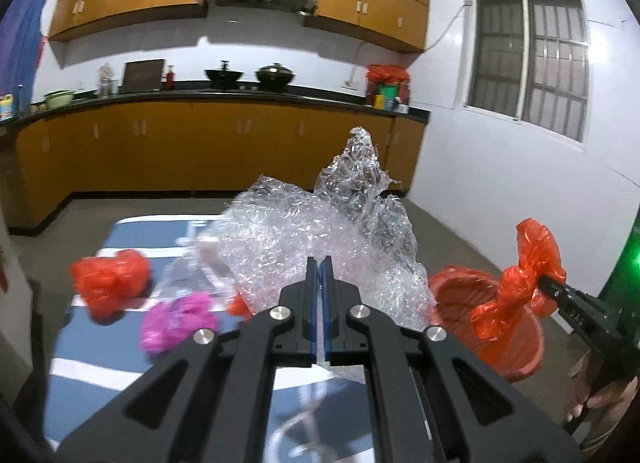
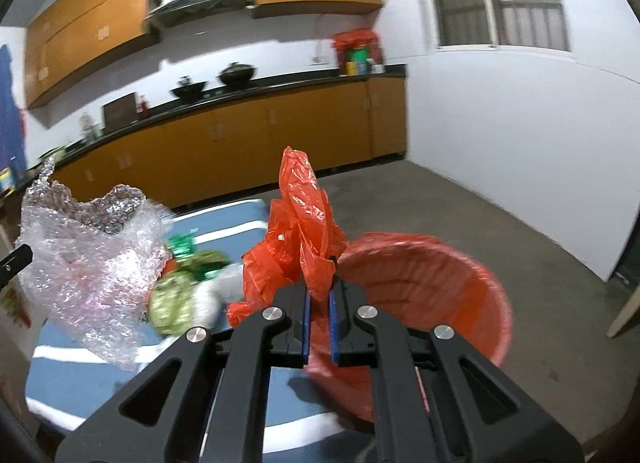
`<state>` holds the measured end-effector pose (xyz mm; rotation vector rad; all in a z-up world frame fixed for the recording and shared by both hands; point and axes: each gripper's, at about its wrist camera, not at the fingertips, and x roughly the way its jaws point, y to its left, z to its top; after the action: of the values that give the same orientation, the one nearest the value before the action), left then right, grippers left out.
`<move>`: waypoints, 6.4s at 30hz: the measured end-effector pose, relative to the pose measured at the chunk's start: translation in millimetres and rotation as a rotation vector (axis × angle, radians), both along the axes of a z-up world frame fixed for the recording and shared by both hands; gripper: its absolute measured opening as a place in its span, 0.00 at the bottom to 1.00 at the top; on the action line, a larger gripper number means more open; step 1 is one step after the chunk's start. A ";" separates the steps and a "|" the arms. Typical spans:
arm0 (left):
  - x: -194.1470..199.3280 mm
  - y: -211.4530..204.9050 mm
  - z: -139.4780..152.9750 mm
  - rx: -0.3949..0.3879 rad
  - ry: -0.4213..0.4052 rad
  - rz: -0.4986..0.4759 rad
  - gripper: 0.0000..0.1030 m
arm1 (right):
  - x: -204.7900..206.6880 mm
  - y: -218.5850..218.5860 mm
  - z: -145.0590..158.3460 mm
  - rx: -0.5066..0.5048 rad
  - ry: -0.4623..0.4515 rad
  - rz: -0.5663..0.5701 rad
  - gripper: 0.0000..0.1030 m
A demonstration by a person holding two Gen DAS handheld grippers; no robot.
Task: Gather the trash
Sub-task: 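Carry both bags to the wastebasket and open both tools to drop them, then grasp the pink bag with the left tool while the right tool grasps the clear bag, then carry both bags over the wastebasket and open both tools to drop them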
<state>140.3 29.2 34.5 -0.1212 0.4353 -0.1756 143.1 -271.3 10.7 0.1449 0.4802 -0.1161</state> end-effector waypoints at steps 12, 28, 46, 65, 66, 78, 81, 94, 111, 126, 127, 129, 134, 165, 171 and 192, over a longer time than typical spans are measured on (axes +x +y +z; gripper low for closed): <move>51.8 -103.0 -18.9 -0.010 0.044 -0.182 0.04 | -1.2 -48.2 -9.2 -0.007 0.011 -0.144 0.07; 85.2 -177.5 -55.5 0.023 0.118 -0.307 0.04 | 16.7 -75.4 -19.3 0.055 0.046 -0.201 0.08; 79.5 -156.2 -60.8 0.022 0.132 -0.269 0.53 | 4.1 -78.3 -22.1 0.041 0.052 -0.207 0.47; 46.6 29.5 -75.7 0.175 0.130 0.199 0.74 | 28.2 46.5 -15.9 -0.004 0.035 0.096 0.58; 46.0 43.7 -77.2 0.178 0.135 0.226 0.74 | 31.7 56.2 -17.7 -0.004 0.039 0.117 0.58; 45.2 130.1 -91.4 0.165 0.174 0.379 0.74 | 99.1 127.9 -68.7 0.038 0.201 0.221 0.45; 52.4 137.4 -96.2 0.155 0.192 0.380 0.74 | 114.6 137.6 -81.6 0.045 0.248 0.231 0.45; 82.3 144.6 -114.2 0.134 0.252 0.323 0.74 | 136.1 173.2 -100.3 0.040 0.333 0.322 0.35; 109.5 131.1 -141.6 0.110 0.364 0.200 0.59 | 115.6 133.6 -93.3 0.028 0.310 0.249 0.21; 90.7 117.9 -128.6 0.098 0.311 0.142 0.33 | 90.0 120.5 -70.8 0.011 0.255 0.234 0.21; 88.4 117.7 -125.1 0.096 0.303 0.142 0.33 | 88.0 119.6 -68.6 0.011 0.249 0.234 0.21; 82.8 115.4 -116.0 0.089 0.284 0.137 0.33 | 83.6 116.8 -62.9 0.012 0.236 0.232 0.21; 72.4 102.0 -96.0 0.074 0.243 0.105 0.33 | 74.1 107.7 -50.1 0.015 0.204 0.219 0.21; 78.4 -81.9 -61.3 -0.018 0.185 -0.259 0.33 | 29.8 -5.4 -20.0 -0.011 0.103 -0.030 0.21; 87.8 -122.7 -62.5 -0.027 0.187 -0.329 0.33 | 30.0 -33.1 -16.3 -0.014 0.081 -0.094 0.21; 129.5 -210.9 -95.4 -0.034 0.288 -0.475 0.41 | 44.6 -81.3 -25.4 0.056 0.076 -0.176 0.30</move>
<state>269.7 -181.7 -61.0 -0.0749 0.7452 -0.6379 187.7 -352.7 -14.7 0.2381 0.5463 -0.2810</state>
